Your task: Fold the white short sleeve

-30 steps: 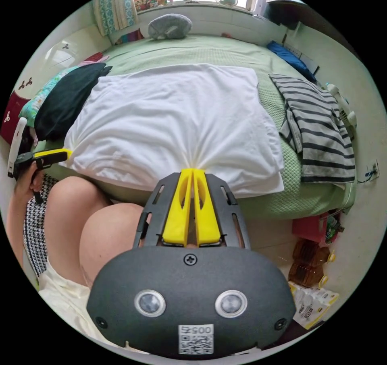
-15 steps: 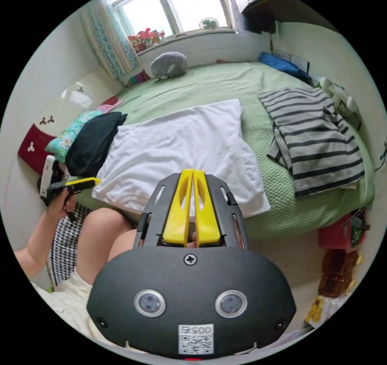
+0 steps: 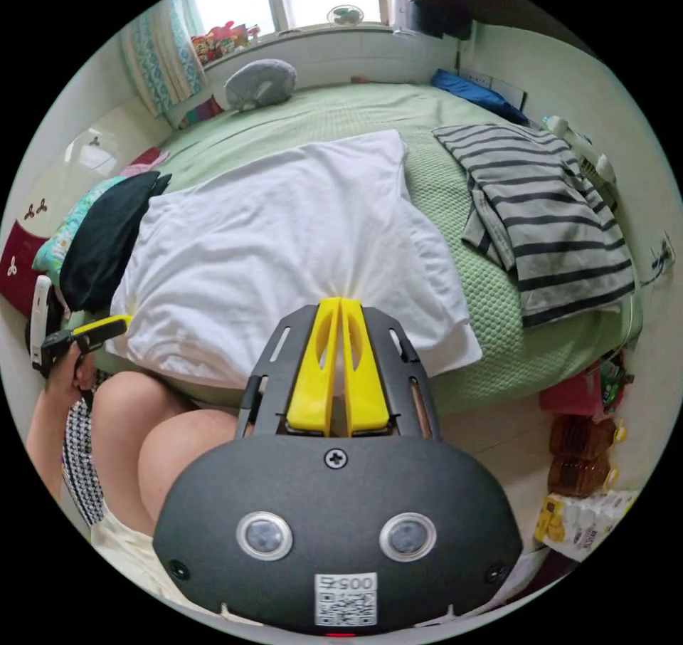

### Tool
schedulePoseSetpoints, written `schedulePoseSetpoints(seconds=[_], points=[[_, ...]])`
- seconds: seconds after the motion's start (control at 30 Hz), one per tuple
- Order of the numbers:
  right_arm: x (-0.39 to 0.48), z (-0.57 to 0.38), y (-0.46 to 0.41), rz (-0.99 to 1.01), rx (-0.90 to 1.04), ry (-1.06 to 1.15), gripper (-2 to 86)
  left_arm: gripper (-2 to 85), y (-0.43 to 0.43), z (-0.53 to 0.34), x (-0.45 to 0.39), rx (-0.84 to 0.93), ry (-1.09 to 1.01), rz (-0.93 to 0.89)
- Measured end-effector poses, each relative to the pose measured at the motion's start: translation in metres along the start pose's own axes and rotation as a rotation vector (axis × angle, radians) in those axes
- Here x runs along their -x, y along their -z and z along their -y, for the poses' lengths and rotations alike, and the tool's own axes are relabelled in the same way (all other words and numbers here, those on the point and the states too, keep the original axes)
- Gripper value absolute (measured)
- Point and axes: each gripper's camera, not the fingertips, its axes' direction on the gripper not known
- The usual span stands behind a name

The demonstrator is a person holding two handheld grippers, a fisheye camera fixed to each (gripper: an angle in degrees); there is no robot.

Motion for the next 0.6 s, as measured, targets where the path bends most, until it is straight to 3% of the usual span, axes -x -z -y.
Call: schedulePoseSetpoints(seconds=[0.3,0.47,0.6], points=[[0.051,-0.008,-0.01,-0.273,0.005,0.19,-0.9,-0.4,-0.017,0.007,-0.032,-0.017,-0.026,0.066],[0.041,-0.009,-0.004,-0.22,-0.01,0.135,-1.3,0.0,-0.013,0.018,-0.05,0.021,-0.033,0.017],[0.025,-0.009,0.011,-0.141,-0.012,0.144,-1.4,0.7,0.012,0.022,-0.089,-0.074,-0.138,-0.052]])
